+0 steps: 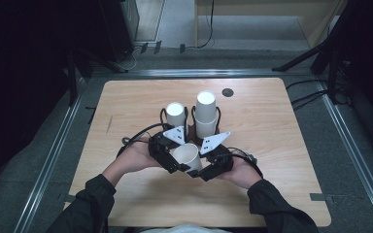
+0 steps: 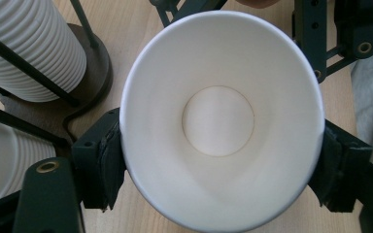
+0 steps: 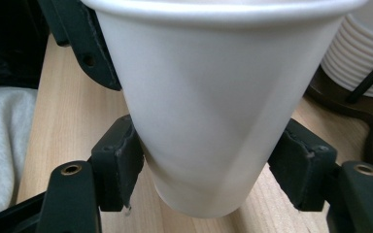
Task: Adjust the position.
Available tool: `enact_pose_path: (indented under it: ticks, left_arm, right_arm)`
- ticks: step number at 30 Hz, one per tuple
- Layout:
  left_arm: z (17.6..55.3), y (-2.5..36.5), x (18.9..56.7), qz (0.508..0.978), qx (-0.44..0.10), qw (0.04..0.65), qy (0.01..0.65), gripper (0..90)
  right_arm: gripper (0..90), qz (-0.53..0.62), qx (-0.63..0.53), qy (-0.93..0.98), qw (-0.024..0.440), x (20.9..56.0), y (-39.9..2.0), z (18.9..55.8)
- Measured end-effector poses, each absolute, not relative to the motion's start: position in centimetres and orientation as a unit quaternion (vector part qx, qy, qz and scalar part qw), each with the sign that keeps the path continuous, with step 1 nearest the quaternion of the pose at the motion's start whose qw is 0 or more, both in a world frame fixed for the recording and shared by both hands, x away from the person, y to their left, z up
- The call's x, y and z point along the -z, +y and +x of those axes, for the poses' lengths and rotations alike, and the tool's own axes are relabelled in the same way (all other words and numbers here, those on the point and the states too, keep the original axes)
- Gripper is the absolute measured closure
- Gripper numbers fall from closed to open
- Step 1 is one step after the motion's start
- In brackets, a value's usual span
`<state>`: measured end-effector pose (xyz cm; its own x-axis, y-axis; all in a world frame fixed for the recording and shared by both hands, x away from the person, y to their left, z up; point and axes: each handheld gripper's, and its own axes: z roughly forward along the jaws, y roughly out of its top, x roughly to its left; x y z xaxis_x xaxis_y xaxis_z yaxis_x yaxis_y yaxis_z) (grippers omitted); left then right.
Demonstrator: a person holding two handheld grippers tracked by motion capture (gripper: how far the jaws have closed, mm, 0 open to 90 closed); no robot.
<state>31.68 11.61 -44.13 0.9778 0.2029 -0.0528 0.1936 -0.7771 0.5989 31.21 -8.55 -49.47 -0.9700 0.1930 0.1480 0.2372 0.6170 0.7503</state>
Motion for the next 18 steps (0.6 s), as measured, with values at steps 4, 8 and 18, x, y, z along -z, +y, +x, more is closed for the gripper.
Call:
enact_pose_path:
  ticks: [4, 8, 18]
  left_arm:
    - [31.8, 11.7, 44.1, 0.938, -0.005, 0.328, 0.11, 13.1]
    - [32.2, 12.2, 43.9, 0.924, 0.013, 0.36, 0.128, 7.3]
    - [32.2, 13.5, 43.8, 0.896, 0.007, 0.419, 0.149, 7.2]
  right_arm:
    - [32.3, -0.12, 0.423, -0.898, 0.027, 49.4, -8.6, 31.2]
    - [32.2, -0.125, 0.429, -0.894, 0.024, 49.1, -8.9, 31.3]
    - [32.2, -0.128, 0.454, -0.882, 0.022, 48.3, -9.4, 31.6]
